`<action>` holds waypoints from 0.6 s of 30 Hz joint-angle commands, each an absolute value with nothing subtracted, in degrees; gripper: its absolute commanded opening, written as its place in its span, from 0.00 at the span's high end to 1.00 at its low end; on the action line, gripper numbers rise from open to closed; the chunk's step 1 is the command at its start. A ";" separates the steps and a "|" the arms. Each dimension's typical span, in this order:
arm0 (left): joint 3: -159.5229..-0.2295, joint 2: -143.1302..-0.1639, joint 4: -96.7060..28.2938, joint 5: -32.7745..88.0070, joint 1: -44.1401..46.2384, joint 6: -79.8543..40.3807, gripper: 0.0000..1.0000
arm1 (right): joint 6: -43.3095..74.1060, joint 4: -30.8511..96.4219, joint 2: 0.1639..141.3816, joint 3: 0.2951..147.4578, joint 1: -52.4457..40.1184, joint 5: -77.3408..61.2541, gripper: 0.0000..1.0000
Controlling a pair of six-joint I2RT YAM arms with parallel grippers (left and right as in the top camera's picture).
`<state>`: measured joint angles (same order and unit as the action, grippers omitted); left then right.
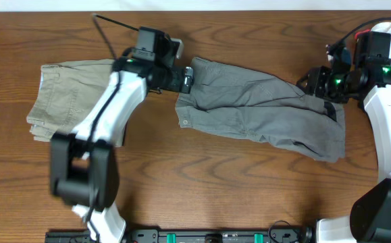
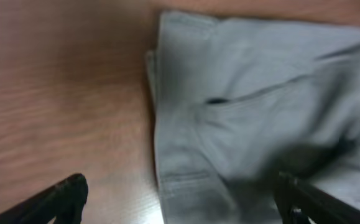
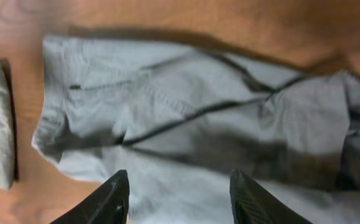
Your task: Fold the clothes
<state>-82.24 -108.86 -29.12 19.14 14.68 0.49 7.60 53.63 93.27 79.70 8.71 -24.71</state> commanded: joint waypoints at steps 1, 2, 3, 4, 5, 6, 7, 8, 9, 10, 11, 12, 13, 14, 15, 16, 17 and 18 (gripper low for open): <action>-84.51 -114.61 -25.80 19.07 14.55 1.43 0.04 | 4.12 55.42 92.86 79.90 8.56 -26.39 0.49; -84.58 -116.16 -24.10 19.07 14.55 1.43 0.04 | 4.05 56.27 92.86 79.90 8.56 -26.39 0.50; -84.58 -117.36 -22.81 19.07 14.57 1.43 0.04 | 3.99 56.88 92.86 79.90 8.56 -26.39 0.50; -84.58 -118.54 -21.52 19.09 14.57 1.19 0.05 | 3.99 57.54 92.86 79.90 8.56 -26.39 0.50; -84.58 -119.48 -20.49 19.40 14.57 0.82 0.06 | 4.01 57.80 92.86 79.90 8.56 -26.39 0.50; -84.58 -120.38 -19.38 20.78 14.57 0.78 0.09 | 4.03 58.02 92.86 79.90 8.56 -26.39 0.50; -84.58 -120.90 -18.76 21.93 14.57 0.78 0.11 | 4.03 58.04 92.86 79.90 8.56 -26.39 0.51; -84.58 -121.34 -18.04 23.31 14.59 0.75 0.13 | 4.03 58.04 92.86 79.90 8.56 -26.39 0.51; -84.58 -121.67 -17.34 24.16 14.63 0.51 0.17 | 4.03 57.98 92.86 79.90 8.56 -26.39 0.51; -84.58 -121.86 -16.88 24.25 14.72 0.10 0.21 | 4.03 57.95 92.86 79.90 8.56 -26.39 0.51; -84.58 -121.93 -16.53 24.25 14.87 0.10 0.28 | 4.08 57.98 92.86 79.90 8.56 -26.39 0.51; -84.58 -121.95 -16.27 24.25 15.00 0.10 0.33 | 4.21 58.00 92.86 79.90 8.56 -26.39 0.51; -84.58 -121.93 -16.01 24.27 15.20 -0.08 0.38 | 4.21 58.00 92.86 79.90 8.56 -26.37 0.51; -84.58 -121.93 -15.90 24.27 15.29 -0.08 0.42 | 4.19 57.95 92.86 79.90 8.56 -26.37 0.51; -84.62 -121.93 -15.88 24.27 15.40 -0.08 0.44 | 4.21 57.91 92.86 79.90 8.56 -26.39 0.51; -84.64 -121.93 -15.92 24.27 15.51 -0.08 0.47 | 4.21 57.82 92.86 79.90 8.56 -26.39 0.51; -84.64 -121.80 -15.97 24.27 15.55 -0.14 0.50 | 4.21 57.80 92.86 79.90 8.56 -26.37 0.51; -84.64 -121.69 -15.97 24.29 15.57 -0.30 0.55 | 4.19 57.84 92.86 79.90 8.56 -26.37 0.51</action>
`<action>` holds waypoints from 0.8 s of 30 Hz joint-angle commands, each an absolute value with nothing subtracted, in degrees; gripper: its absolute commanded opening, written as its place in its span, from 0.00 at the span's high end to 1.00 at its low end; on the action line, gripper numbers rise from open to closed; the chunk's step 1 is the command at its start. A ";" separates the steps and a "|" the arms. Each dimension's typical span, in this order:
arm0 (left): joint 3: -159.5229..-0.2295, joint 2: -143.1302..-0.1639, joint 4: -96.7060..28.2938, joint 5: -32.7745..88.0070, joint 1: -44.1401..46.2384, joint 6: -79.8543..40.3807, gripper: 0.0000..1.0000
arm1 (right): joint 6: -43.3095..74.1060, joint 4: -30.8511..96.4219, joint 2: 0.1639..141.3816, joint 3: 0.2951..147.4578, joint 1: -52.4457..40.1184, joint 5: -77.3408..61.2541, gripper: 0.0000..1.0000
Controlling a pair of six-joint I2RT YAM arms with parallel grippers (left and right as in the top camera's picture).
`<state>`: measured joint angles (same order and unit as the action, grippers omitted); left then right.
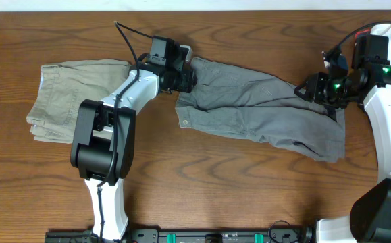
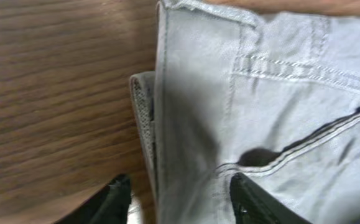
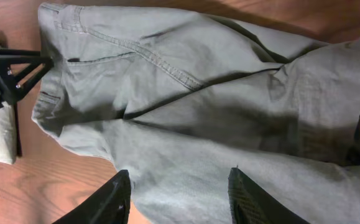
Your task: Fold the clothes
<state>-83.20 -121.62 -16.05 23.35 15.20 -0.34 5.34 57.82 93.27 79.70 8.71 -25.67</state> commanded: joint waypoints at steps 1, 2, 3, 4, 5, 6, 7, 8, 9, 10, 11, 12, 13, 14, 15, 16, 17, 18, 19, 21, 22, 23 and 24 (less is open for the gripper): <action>-84.68 -121.34 -15.99 24.88 15.57 -0.30 0.61 | 4.19 57.89 92.86 79.90 8.56 -26.35 0.51; -84.68 -121.01 -15.99 25.32 15.57 -0.34 0.70 | 4.19 57.95 92.86 79.90 8.56 -26.35 0.51; -84.68 -120.36 -16.16 25.69 15.57 -0.71 0.79 | 4.16 58.04 92.86 79.90 8.56 -26.35 0.51; -84.68 -119.66 -16.40 26.15 15.57 -0.73 0.90 | 4.19 58.06 92.86 79.90 8.56 -26.35 0.52; -84.68 -118.85 -16.67 26.55 15.57 -0.75 0.94 | 4.19 58.06 92.86 79.90 8.56 -26.35 0.52; -84.68 -117.75 -17.15 26.59 15.57 -0.73 0.94 | 4.16 58.06 92.86 79.90 8.58 -26.30 0.52; -84.68 -116.51 -17.82 26.55 15.57 -0.69 0.94 | 4.19 58.04 92.86 79.90 8.58 -25.91 0.52; -84.68 -115.28 -18.44 26.55 15.55 -0.67 0.94 | 4.19 58.04 92.86 79.90 8.58 -25.47 0.52; -84.68 -113.67 -19.22 26.30 15.49 -0.69 0.94 | 4.19 58.06 92.86 79.90 8.58 -24.95 0.52; -84.68 -112.16 -19.97 26.28 15.42 -0.69 0.94 | 4.19 58.08 92.86 79.90 8.58 -24.40 0.52; -84.68 -110.48 -20.78 26.30 15.29 -0.69 0.94 | 4.16 58.13 92.86 79.90 8.58 -23.73 0.53; -84.68 -108.42 -21.85 26.28 15.18 -0.69 0.94 | 4.19 58.11 92.86 79.90 8.60 -23.14 0.54; -84.68 -106.43 -22.85 26.24 15.16 -0.69 0.94 | 4.19 58.11 92.86 79.90 8.62 -22.41 0.54; -84.68 -103.90 -24.23 25.87 15.11 -0.69 0.94 | 4.19 58.11 92.86 79.90 8.62 -21.65 0.55; -84.68 -101.21 -25.71 25.10 15.14 -0.69 0.94 | 4.23 58.13 92.86 79.90 8.62 -20.27 0.56; -84.68 -98.89 -26.94 24.18 15.14 -0.69 0.94 | 4.49 58.11 92.86 79.90 8.62 -19.31 0.57; -84.68 -96.38 -28.05 23.05 15.14 -0.69 0.94 | 5.19 58.06 92.86 79.90 8.69 -17.87 0.57; -84.68 -93.58 -29.15 21.74 15.14 -0.71 0.94 | 6.44 58.06 92.86 79.90 8.82 -15.84 0.58; -84.68 -91.09 -29.82 20.86 15.14 -0.71 0.94 | 7.75 58.06 92.86 79.90 9.08 -14.22 0.59; -84.68 -85.21 -30.98 18.22 15.14 -0.69 0.94 | 8.97 58.04 92.86 79.90 10.04 -13.08 0.60; -84.68 -83.48 -31.27 17.37 15.14 -0.69 0.94 | 8.97 58.08 92.86 79.90 10.39 -13.17 0.59; -84.68 -81.32 -31.62 16.75 15.14 -0.64 0.94 | 8.71 58.19 92.86 79.90 10.72 -13.32 0.56; -84.68 -79.61 -31.97 16.78 15.14 -0.67 0.94 | 7.94 58.37 92.86 79.90 10.94 -13.32 0.51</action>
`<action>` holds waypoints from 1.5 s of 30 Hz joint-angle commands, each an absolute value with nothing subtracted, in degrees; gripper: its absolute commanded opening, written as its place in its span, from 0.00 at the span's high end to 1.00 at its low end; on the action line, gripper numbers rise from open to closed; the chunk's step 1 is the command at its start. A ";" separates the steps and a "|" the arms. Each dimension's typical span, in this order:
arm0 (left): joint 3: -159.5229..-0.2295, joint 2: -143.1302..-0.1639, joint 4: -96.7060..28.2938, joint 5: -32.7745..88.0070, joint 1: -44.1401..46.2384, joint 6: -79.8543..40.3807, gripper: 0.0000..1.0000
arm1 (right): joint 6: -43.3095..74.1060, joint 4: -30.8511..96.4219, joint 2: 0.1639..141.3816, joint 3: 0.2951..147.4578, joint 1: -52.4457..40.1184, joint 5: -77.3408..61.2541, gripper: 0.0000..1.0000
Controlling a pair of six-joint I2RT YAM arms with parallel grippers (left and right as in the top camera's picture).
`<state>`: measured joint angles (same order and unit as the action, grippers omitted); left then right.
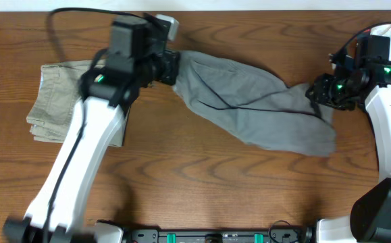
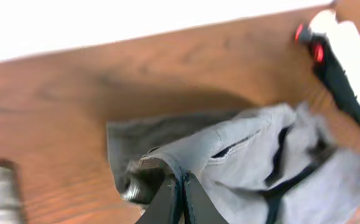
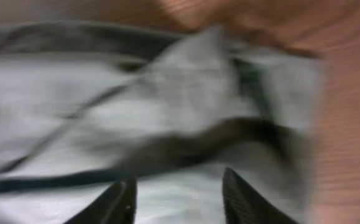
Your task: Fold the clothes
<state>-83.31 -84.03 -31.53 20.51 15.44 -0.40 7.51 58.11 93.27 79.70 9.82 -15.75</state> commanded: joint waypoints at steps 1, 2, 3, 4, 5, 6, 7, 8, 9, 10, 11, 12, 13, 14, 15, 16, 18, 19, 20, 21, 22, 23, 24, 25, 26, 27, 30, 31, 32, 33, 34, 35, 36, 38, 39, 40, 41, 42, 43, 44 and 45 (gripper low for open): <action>-84.68 -77.93 -32.29 16.80 15.14 -0.67 0.94 | 7.16 58.61 92.88 79.90 11.05 -13.30 0.46; -84.68 -76.66 -32.58 16.80 15.14 -0.67 0.94 | 6.68 58.67 92.92 79.85 11.05 -13.32 0.42; -84.68 -75.42 -32.75 16.82 15.16 -0.67 0.94 | 6.59 58.70 92.92 79.75 10.92 -13.54 0.39; -84.68 -74.50 -32.82 16.82 15.20 -0.67 0.94 | 6.59 58.63 92.97 79.57 10.74 -13.67 0.37; -84.68 -73.56 -32.84 16.82 15.20 -0.67 0.94 | 6.35 58.41 92.97 79.18 10.44 -13.89 0.34; -84.68 -72.86 -32.77 16.80 15.20 -0.67 0.94 | 5.34 58.00 92.97 78.70 10.22 -14.35 0.32; -84.68 -72.07 -32.60 16.80 15.20 -0.67 0.94 | 3.77 57.41 92.97 78.04 10.00 -15.33 0.29; -84.68 -71.48 -32.45 16.80 15.20 -0.67 0.94 | 1.65 56.51 92.97 77.01 9.67 -17.50 0.27; -84.68 -70.85 -32.25 16.80 15.20 -0.67 0.94 | -0.36 55.68 92.97 75.81 9.32 -20.64 0.25; -84.68 -70.37 -32.10 16.78 15.20 -0.69 0.94 | -2.72 54.78 92.97 74.39 8.99 -24.23 0.22; -84.68 -69.93 -32.08 16.78 15.18 -0.69 0.94 | -4.51 53.91 92.97 72.99 8.67 -26.79 0.19; -84.68 -69.49 -32.10 16.78 15.18 -0.69 0.94 | -5.02 52.93 92.97 71.48 8.36 -28.10 0.17; -84.68 -69.23 -32.12 16.80 15.20 -0.69 0.94 | -4.93 51.64 92.97 69.73 7.99 -28.58 0.16; -84.68 -69.06 -32.16 16.80 15.20 -0.73 0.94 | -4.51 50.26 92.97 68.14 7.60 -29.06 0.16; -84.68 -68.88 -32.32 16.82 15.20 -0.73 0.94 | -3.16 48.12 92.97 65.93 6.90 -29.47 0.16; -84.68 -68.79 -32.40 16.82 15.20 -0.73 0.94 | -1.83 46.22 92.97 64.10 6.24 -29.69 0.16; -84.68 -68.77 -32.47 16.82 15.20 -0.73 0.94 | 0.32 43.03 92.97 61.23 5.26 -29.43 0.18; -84.68 -68.79 -32.62 16.82 15.20 -0.73 0.94 | 1.50 40.97 92.97 59.70 4.75 -29.41 0.17; -84.68 -68.82 -32.97 16.82 15.20 -0.73 0.94 | 2.72 39.16 92.97 58.50 4.32 -29.43 0.16; -84.68 -68.82 -33.61 16.80 15.20 -0.71 0.94 | 4.01 37.21 92.97 57.36 3.84 -29.95 0.17; -84.68 -68.82 -34.41 16.78 15.20 -0.69 0.93 | 4.54 35.53 92.97 56.49 3.38 -30.94 0.18; -84.68 -68.88 -35.48 16.56 15.18 -0.67 0.93 | 4.67 33.56 92.97 55.55 2.81 -32.88 0.21; -84.68 -69.01 -36.97 15.46 15.18 -0.67 0.90 | 4.67 31.94 92.97 54.76 2.11 -34.87 0.25; -84.68 -69.19 -38.52 14.06 15.18 -0.67 0.88 | 4.71 30.85 92.97 54.15 1.26 -36.14 0.32; -84.66 -69.36 -39.90 12.82 15.18 -0.69 0.85 | 4.71 30.50 92.97 53.91 0.71 -36.25 0.38; -84.66 -69.63 -41.47 11.66 15.18 -0.67 0.83 | 4.69 30.33 92.97 53.71 -0.05 -36.16 0.44; -84.66 -70.28 -45.36 9.06 15.18 -0.67 0.71 | 4.73 30.35 92.92 53.69 -1.26 -36.25 0.84; -84.66 -70.63 -46.74 8.19 15.18 -0.69 0.69 | 4.71 30.44 92.64 53.93 -1.23 -37.10 0.98; -84.66 -70.98 -47.97 7.40 15.18 -0.67 0.68 | 4.69 30.44 92.38 54.19 -0.99 -38.11 0.99; -84.66 -71.46 -49.15 6.50 15.18 -0.67 0.66 | 4.64 30.41 91.81 54.59 -0.62 -39.38 0.99; -84.66 -72.25 -50.63 5.65 15.18 -0.69 0.64 | 4.43 30.39 90.76 55.24 0.05 -40.95 0.99; -84.66 -72.84 -51.53 5.30 15.18 -0.67 0.62 | 3.66 30.41 89.67 55.88 0.64 -42.57 0.99; -84.64 -73.78 -52.73 5.06 15.18 -0.67 0.60 | 2.68 30.48 88.27 56.58 1.37 -44.18 0.99; -84.62 -76.07 -54.59 4.80 15.18 -0.67 0.54 | 2.02 31.00 83.83 58.41 3.42 -45.78 0.99; -84.62 -77.01 -55.09 4.80 15.18 -0.67 0.53 | 2.02 31.16 82.08 58.98 4.19 -45.65 0.99; -84.62 -78.43 -55.64 4.80 15.18 -0.67 0.53 | 2.02 31.31 79.46 59.66 5.41 -45.12 0.99; -84.62 -79.88 -55.94 4.80 15.18 -0.69 0.51 | 2.09 31.57 76.79 60.18 6.59 -44.05 0.99; -84.62 -81.14 -56.05 4.80 15.18 -0.69 0.51 | 2.13 32.01 74.08 60.53 7.68 -42.22 0.99; -84.62 -82.59 -56.03 4.80 15.18 -0.67 0.49 | 2.55 32.67 71.81 60.73 8.43 -40.03 0.99; -84.62 -83.85 -55.88 4.80 15.18 -0.69 0.48 | 3.07 33.43 69.60 60.75 9.08 -37.50 0.99; -84.62 -85.10 -55.64 4.80 15.18 -0.69 0.47 | 3.33 34.74 67.18 60.75 9.58 -34.63 0.99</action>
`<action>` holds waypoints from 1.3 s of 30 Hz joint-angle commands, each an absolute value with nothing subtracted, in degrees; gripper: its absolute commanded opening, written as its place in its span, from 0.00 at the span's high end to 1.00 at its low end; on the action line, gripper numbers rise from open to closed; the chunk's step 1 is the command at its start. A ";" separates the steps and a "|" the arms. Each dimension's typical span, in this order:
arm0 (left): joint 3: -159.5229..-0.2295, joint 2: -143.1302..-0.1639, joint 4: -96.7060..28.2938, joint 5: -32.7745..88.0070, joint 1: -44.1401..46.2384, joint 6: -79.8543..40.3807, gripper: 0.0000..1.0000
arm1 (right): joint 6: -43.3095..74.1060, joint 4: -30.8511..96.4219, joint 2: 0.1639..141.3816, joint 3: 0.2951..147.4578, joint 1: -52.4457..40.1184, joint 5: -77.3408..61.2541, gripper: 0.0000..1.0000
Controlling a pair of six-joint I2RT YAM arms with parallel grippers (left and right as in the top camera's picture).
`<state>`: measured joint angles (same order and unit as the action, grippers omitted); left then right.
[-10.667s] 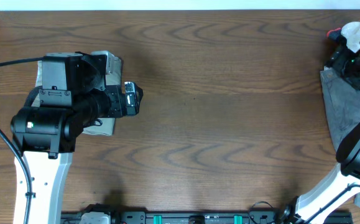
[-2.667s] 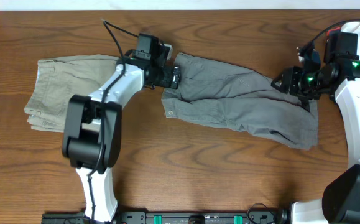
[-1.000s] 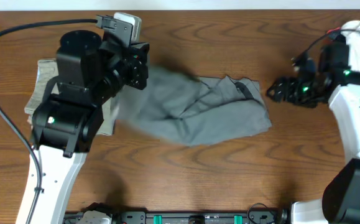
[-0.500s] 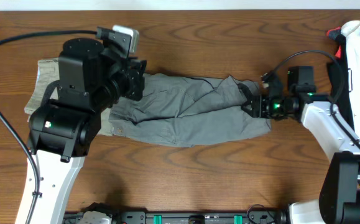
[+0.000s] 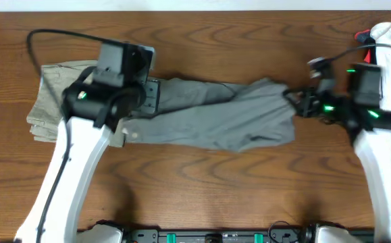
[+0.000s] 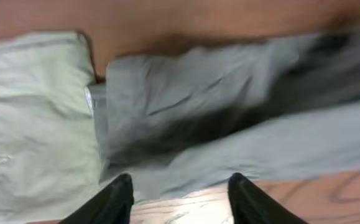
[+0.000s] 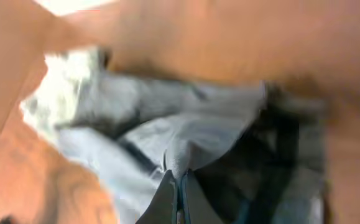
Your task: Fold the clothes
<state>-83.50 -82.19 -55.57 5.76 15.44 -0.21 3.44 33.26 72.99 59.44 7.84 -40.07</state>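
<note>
The grey trousers [image 5: 215,118] lie lengthwise across the table's middle, waistband at the left against a folded beige garment [image 5: 46,101]. My left gripper [image 5: 152,96] hovers open over the waistband; the left wrist view shows both fingers [image 6: 119,196] spread above the grey cloth [image 6: 229,106] and bare wood. At the right, the leg ends are bunched and raised, with my right gripper [image 5: 295,102] shut on them. In the right wrist view, my right gripper [image 7: 177,183] pinches a ridge of grey fabric [image 7: 192,140].
A white cloth [image 5: 387,34] lies at the far right corner behind the right arm. The left arm's black cable [image 5: 46,34] loops over the table's back left. Bare wood table [image 5: 215,189] runs along the front.
My left gripper has let go of the waistband, which now lies flat beside the beige pile. My right gripper has shut on the leg ends and stands further left, the trousers shorter.
Both grippers were open at first, the left at the waistband, the right above the leg ends. Then the left was shut on the waistband, holding it up. Now the waistband is set down against the beige garment and the right holds the legs.
</note>
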 commanded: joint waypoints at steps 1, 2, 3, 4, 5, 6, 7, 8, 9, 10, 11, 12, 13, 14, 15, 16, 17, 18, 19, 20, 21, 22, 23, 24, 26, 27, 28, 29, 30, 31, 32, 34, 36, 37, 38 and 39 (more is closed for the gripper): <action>-84.62 -86.48 -55.33 4.82 15.18 -0.69 0.46 | 3.36 36.07 65.39 60.75 9.82 -32.23 0.99; -84.62 -87.70 -54.94 4.82 15.18 -0.71 0.46 | 3.36 37.89 63.51 60.75 9.85 -29.80 0.98; -84.62 -89.03 -54.52 4.86 15.18 -0.73 0.46 | 3.33 39.77 62.00 60.75 9.80 -28.05 0.99; -84.62 -90.13 -54.24 4.86 15.18 -0.73 0.45 | 3.33 41.74 60.80 60.75 9.78 -27.05 0.99; -84.62 -91.18 -53.91 4.86 15.18 -0.84 0.45 | 3.29 43.33 59.96 60.75 9.80 -26.70 0.99; -84.62 -92.40 -53.69 4.89 15.18 -1.30 0.45 | 2.81 45.06 59.20 60.75 9.80 -26.72 0.99; -84.62 -93.10 -53.60 4.89 15.18 -1.54 0.45 | 2.46 46.54 58.67 60.75 9.80 -26.72 0.99; -84.62 -94.06 -53.52 4.97 15.18 -1.61 0.45 | 2.46 47.59 58.39 60.75 9.80 -26.33 0.99; -84.62 -94.94 -53.52 5.17 15.18 -1.61 0.44 | 2.44 48.49 58.30 60.75 9.80 -25.63 0.99; -84.62 -95.79 -53.54 5.67 15.20 -1.61 0.44 | 2.48 49.12 58.35 60.75 9.80 -24.80 0.99; -84.62 -96.49 -53.54 6.39 15.20 -1.58 0.44 | 2.52 49.54 58.50 60.75 9.80 -23.68 0.98; -84.62 -97.23 -53.54 7.09 15.18 -1.58 0.41 | 2.79 49.95 58.65 60.75 9.80 -22.15 0.93; -84.62 -98.13 -53.52 7.57 15.18 -1.61 0.40 | 3.79 50.41 58.83 60.75 9.80 -20.14 0.81; -84.62 -98.87 -53.45 7.94 15.20 -1.58 0.39 | 5.02 50.74 58.98 60.75 9.80 -18.17 0.78; -84.62 -99.70 -53.17 8.40 15.20 -1.58 0.38 | 6.17 50.98 59.18 60.75 9.80 -16.49 0.76; -84.62 -100.66 -52.53 9.06 15.18 -1.58 0.37 | 7.64 51.11 59.33 60.75 9.80 -14.55 0.74; -84.62 -101.67 -51.66 9.76 15.18 -1.56 0.36 | 8.95 51.13 59.61 60.75 9.80 -12.73 0.62; -84.62 -102.74 -50.46 10.07 15.18 -1.56 0.35 | 10.13 51.13 59.86 60.75 9.80 -11.35 0.48; -84.62 -103.61 -49.34 10.04 15.18 -1.56 0.35 | 10.81 51.07 60.14 60.75 9.80 -10.46 0.47; -84.62 -104.53 -48.05 10.02 15.18 -1.54 0.35 | 10.85 51.00 60.40 60.75 9.80 -10.48 0.47; -84.62 -105.58 -46.48 10.04 15.18 -1.54 0.34 | 10.90 50.96 60.82 60.75 9.80 -10.50 0.44; -84.62 -106.52 -45.08 10.04 15.18 -1.54 0.32 | 10.90 50.98 61.19 60.75 9.80 -10.50 0.39; -84.62 -107.59 -43.38 10.04 15.18 -1.52 0.30 | 10.90 51.00 61.63 60.75 9.80 -10.48 0.34; -84.62 -108.60 -41.91 10.02 15.18 -1.48 0.30 | 10.90 51.00 62.19 60.75 9.80 -10.50 0.30; -84.62 -110.80 -38.79 10.00 15.18 -0.23 0.30 | 10.87 51.00 62.96 60.75 9.80 -10.50 0.28; -84.62 -111.96 -37.26 9.98 15.18 0.32 0.30 | 10.90 50.98 63.29 60.75 9.80 -10.52 0.28; -84.62 -113.06 -35.99 9.76 15.18 0.43 0.30 | 10.90 50.98 63.61 60.75 9.80 -10.57 0.28; -84.62 -114.15 -34.46 9.56 15.11 0.45 0.30 | 10.87 51.00 63.88 60.75 9.80 -10.76 0.28; -84.62 -115.09 -33.19 9.37 15.11 0.45 0.30 | 10.90 51.03 64.10 60.75 9.80 -10.81 0.28; -84.62 -116.03 -31.79 9.37 15.09 0.45 0.30 | 10.90 51.00 64.29 60.75 9.80 -10.81 0.28; -84.62 -116.88 -30.50 9.41 15.07 0.40 0.30 | 10.87 51.00 64.42 60.75 9.80 -10.81 0.28; -84.62 -118.21 -28.01 9.41 15.07 0.40 0.30 | 10.90 51.03 64.53 60.75 9.78 -10.81 0.28; -84.62 -119.52 -25.89 9.43 15.07 0.38 0.30 | 10.90 51.00 64.51 60.75 9.80 -10.94 0.28; -84.62 -119.81 -25.41 9.45 15.07 0.38 0.31 | 10.87 51.00 64.51 60.75 9.80 -10.94 0.28; -84.62 -120.22 -24.91 9.45 15.07 0.38 0.33 | 10.87 51.03 64.53 60.75 9.80 -10.92 0.28; -84.62 -120.60 -24.47 9.74 15.07 0.38 0.38 | 10.87 51.03 64.53 60.73 9.80 -10.94 0.28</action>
